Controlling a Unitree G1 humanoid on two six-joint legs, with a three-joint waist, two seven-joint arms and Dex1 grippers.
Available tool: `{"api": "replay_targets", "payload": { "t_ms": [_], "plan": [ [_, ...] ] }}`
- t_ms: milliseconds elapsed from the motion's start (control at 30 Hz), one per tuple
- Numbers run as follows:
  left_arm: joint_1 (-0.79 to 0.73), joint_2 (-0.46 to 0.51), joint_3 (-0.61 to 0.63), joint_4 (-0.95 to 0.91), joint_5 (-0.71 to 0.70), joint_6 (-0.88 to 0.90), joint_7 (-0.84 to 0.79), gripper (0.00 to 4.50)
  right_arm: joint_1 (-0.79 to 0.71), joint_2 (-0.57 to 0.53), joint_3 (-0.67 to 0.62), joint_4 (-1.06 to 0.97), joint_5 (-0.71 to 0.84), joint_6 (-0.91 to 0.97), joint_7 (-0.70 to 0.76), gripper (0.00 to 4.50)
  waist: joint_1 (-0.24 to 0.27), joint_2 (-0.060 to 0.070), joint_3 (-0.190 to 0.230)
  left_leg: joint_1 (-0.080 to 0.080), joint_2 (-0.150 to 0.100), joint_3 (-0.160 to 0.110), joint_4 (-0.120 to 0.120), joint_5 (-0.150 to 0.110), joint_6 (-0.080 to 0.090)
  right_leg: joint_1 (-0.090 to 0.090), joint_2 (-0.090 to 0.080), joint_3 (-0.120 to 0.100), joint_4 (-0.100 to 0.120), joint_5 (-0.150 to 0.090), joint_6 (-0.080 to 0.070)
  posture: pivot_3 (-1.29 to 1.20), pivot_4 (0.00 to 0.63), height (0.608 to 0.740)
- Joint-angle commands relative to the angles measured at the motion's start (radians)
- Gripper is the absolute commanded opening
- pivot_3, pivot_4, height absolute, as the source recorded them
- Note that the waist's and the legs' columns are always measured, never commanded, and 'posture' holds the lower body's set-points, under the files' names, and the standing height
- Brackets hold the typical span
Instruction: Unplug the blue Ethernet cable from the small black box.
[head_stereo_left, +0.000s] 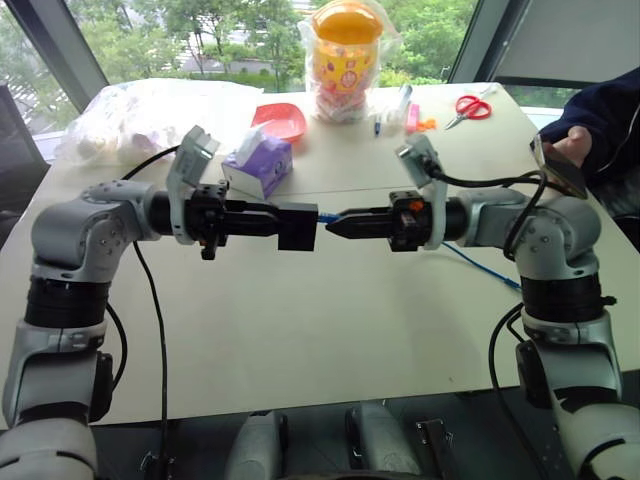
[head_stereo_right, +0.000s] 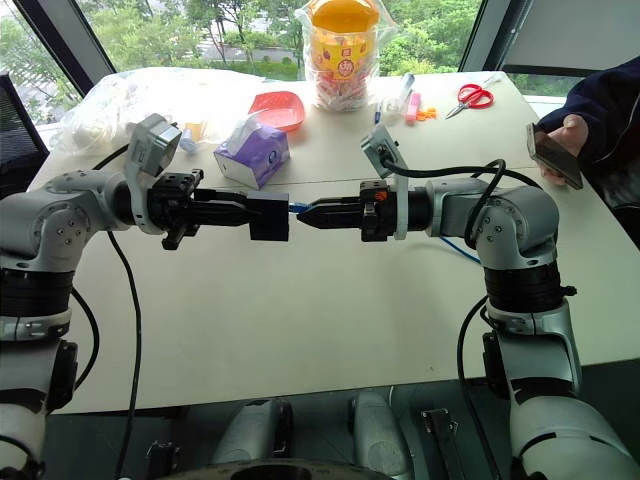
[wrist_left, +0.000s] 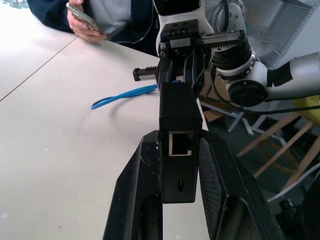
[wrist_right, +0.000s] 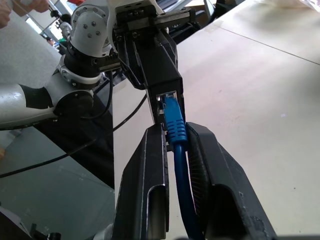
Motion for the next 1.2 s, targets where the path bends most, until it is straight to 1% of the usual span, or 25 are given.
{"api": "replay_targets", "payload": {
  "t_ms": [33, 800, 867, 900, 933, 967, 1000, 1200],
  "plan": [
    [-0.013, 0.005, 0.024, -0.018, -0.020, -0.002, 0.001, 0.40, -0.011, -0.005, -0.010, -0.044, 0.022, -0.011, 0.002, 1.88, 0.000, 0.000, 0.000, 0.000, 0.000, 0.000, 0.000, 0.000, 0.000, 0.000, 0.000, 0.000, 0.000, 0.000, 0.000, 0.00, 0.150, 0.740],
    [0.000, 0.005, 0.017, -0.034, -0.021, -0.005, 0.008, 0.40, -0.047, 0.019, -0.021, -0.015, 0.053, 0.011, -0.028, 1.88, 0.000, 0.000, 0.000, 0.000, 0.000, 0.000, 0.000, 0.000, 0.000, 0.000, 0.000, 0.000, 0.000, 0.000, 0.000, 0.00, 0.150, 0.740],
    [-0.001, 0.005, 0.016, -0.036, -0.022, -0.004, 0.010, 0.40, -0.048, 0.019, -0.021, -0.014, 0.054, 0.011, -0.028, 1.40, 0.000, 0.000, 0.000, 0.000, 0.000, 0.000, 0.000, 0.000, 0.000, 0.000, 0.000, 0.000, 0.000, 0.000, 0.000, 0.00, 0.150, 0.740],
    [-0.001, 0.004, 0.017, -0.036, -0.022, -0.003, 0.012, 0.40, -0.048, 0.019, -0.020, -0.014, 0.054, 0.011, -0.028, 1.05, 0.000, 0.000, 0.000, 0.000, 0.000, 0.000, 0.000, 0.000, 0.000, 0.000, 0.000, 0.000, 0.000, 0.000, 0.000, 0.00, 0.150, 0.740],
    [-0.002, 0.003, 0.017, -0.036, -0.023, -0.003, 0.013, 0.40, -0.048, 0.019, -0.019, -0.014, 0.054, 0.011, -0.028, 0.53, 0.000, 0.000, 0.000, 0.000, 0.000, 0.000, 0.000, 0.000, 0.000, 0.000, 0.000, 0.000, 0.000, 0.000, 0.000, 0.00, 0.150, 0.740],
    [-0.003, 0.002, 0.017, -0.035, -0.025, -0.002, 0.014, 0.40, -0.049, 0.019, -0.018, -0.013, 0.054, 0.011, -0.029, 0.15, 0.000, 0.000, 0.000, 0.000, 0.000, 0.000, 0.000, 0.000, 0.000, 0.000, 0.000, 0.000, 0.000, 0.000, 0.000, 0.00, 0.150, 0.740],
    [-0.004, 0.002, 0.017, -0.035, -0.026, -0.002, 0.015, 0.40, -0.049, 0.020, -0.018, -0.012, 0.055, 0.011, -0.030, 0.07, 0.000, 0.000, 0.000, 0.000, 0.000, 0.000, 0.000, 0.000, 0.000, 0.000, 0.000, 0.000, 0.000, 0.000, 0.000, 0.00, 0.150, 0.740],
    [0.003, 0.006, 0.014, -0.046, -0.032, 0.004, 0.017, 0.40, -0.049, 0.020, -0.022, -0.011, 0.061, 0.017, -0.030, 0.07, 0.000, 0.000, 0.000, 0.000, 0.000, 0.000, 0.000, 0.000, 0.000, 0.000, 0.000, 0.000, 0.000, 0.000, 0.000, 0.00, 0.150, 0.740]
  ]
}}
